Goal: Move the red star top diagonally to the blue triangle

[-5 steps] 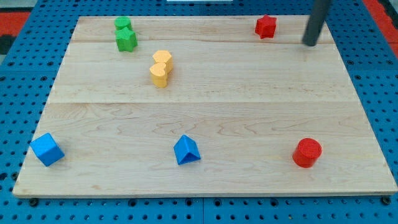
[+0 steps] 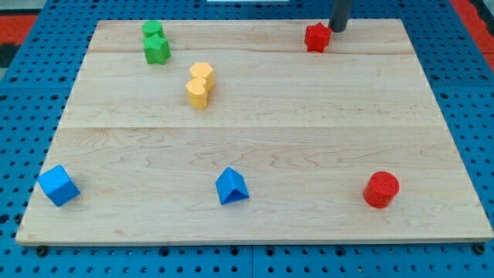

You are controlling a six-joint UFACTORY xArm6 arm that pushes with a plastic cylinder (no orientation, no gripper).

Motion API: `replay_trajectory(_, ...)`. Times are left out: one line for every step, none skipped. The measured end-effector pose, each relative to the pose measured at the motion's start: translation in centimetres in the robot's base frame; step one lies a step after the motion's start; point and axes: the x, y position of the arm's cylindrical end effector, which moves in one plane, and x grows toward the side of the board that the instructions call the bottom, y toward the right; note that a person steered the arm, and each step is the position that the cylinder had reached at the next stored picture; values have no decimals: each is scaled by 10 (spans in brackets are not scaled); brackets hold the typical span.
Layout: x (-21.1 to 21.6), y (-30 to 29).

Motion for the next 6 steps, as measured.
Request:
replay_trajectory(21, -27)
replay_trajectory(67, -52)
replay_trajectory(74, -57)
replay_trajectory(64, -58)
replay_trajectory(58, -79)
replay_trajectory(70, -97)
